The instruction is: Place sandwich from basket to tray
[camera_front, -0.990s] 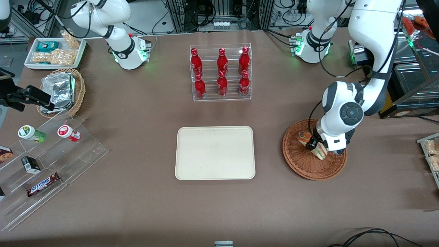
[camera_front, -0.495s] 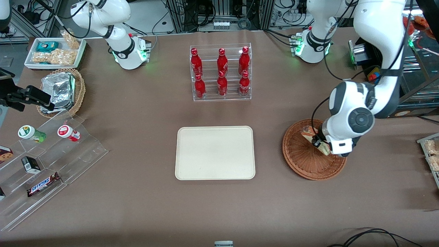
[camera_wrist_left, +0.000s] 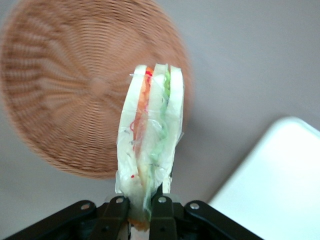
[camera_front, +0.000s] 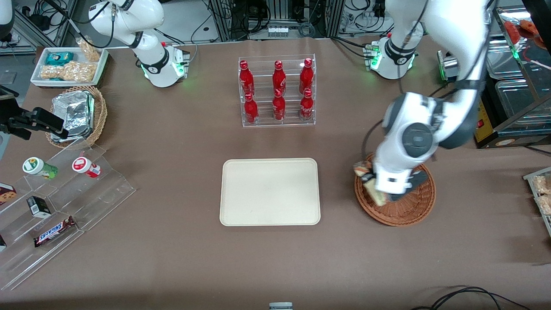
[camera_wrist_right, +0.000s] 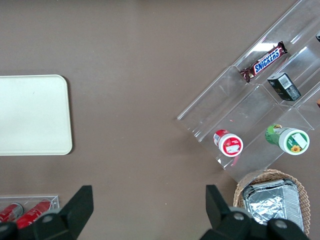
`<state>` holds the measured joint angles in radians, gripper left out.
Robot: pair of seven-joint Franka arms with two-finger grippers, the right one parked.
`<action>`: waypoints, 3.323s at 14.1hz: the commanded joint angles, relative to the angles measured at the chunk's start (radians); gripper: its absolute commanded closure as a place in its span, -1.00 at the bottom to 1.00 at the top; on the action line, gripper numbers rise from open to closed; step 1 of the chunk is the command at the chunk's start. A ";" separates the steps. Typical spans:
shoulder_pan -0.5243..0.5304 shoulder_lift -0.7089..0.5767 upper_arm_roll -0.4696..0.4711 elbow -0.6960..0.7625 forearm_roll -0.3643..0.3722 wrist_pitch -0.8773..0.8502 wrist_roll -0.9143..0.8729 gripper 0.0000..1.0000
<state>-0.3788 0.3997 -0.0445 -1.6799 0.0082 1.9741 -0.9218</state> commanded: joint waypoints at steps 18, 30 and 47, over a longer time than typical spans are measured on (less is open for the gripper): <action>-0.391 0.511 0.009 0.537 0.027 0.132 0.035 0.74; -0.379 0.224 0.084 0.526 0.033 -0.171 0.038 -1.00; 0.156 -0.387 0.083 -0.083 0.027 -0.400 0.682 -1.00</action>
<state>-0.2766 0.0870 0.0502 -1.7249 0.0264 1.6212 -0.3689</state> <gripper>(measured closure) 0.000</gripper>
